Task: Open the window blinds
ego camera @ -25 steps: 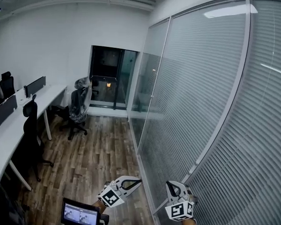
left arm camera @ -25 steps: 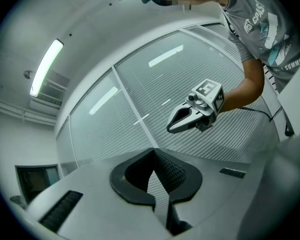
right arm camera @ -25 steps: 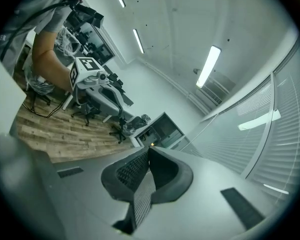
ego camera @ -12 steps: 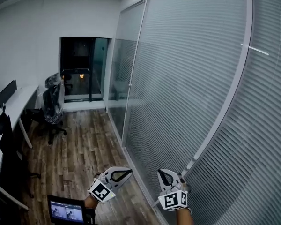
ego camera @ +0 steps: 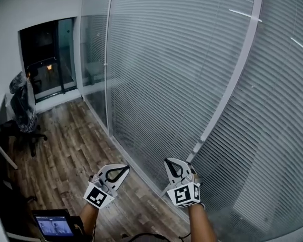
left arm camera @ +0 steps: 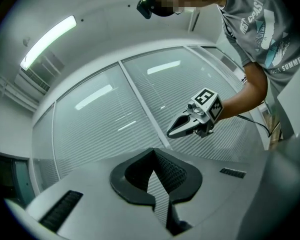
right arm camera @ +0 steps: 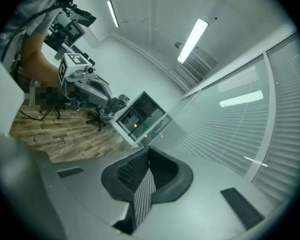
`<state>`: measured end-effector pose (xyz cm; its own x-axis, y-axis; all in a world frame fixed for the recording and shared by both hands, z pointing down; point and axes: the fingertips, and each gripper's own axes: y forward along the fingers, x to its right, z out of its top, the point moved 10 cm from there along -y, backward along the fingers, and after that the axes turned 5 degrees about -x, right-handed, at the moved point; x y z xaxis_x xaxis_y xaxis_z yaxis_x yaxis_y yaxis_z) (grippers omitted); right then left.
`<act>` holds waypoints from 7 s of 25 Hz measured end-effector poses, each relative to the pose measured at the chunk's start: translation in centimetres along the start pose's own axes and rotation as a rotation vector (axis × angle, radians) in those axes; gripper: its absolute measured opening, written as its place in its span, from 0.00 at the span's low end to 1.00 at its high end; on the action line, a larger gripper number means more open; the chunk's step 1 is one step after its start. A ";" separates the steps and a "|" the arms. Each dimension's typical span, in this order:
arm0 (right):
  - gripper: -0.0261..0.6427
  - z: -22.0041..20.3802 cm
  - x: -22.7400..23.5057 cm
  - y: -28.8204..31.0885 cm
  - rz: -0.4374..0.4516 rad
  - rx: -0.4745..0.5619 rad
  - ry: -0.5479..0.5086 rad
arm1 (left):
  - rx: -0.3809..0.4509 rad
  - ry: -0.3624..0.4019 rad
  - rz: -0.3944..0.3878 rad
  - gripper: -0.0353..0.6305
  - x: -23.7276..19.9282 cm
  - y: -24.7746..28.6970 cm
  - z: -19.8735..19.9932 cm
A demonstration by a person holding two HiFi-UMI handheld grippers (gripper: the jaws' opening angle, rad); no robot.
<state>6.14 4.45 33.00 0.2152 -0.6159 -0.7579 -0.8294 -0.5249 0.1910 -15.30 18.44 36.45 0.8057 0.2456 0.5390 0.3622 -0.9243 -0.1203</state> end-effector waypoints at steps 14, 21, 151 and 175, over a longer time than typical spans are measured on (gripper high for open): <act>0.04 -9.5 1.1 6.0 -0.050 -0.097 0.061 | -0.050 -0.039 -0.116 0.06 -1.8 7.6 -9.1; 0.04 -12.2 6.8 9.1 -0.108 -0.088 0.064 | 0.011 -0.009 -0.129 0.06 -4.9 15.2 -8.6; 0.22 -28.0 9.2 18.2 -0.840 -0.630 0.882 | 0.343 -0.039 -0.800 0.06 -4.8 47.5 -24.5; 0.09 -25.9 10.8 19.6 -0.913 -0.625 0.634 | 0.342 -0.049 -0.807 0.06 -4.9 47.9 -24.8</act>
<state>5.59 -27.75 44.72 0.9276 0.0330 -0.3720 0.0954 -0.9840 0.1507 -13.56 -34.27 48.74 0.2594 0.8058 0.5323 0.9444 -0.3270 0.0348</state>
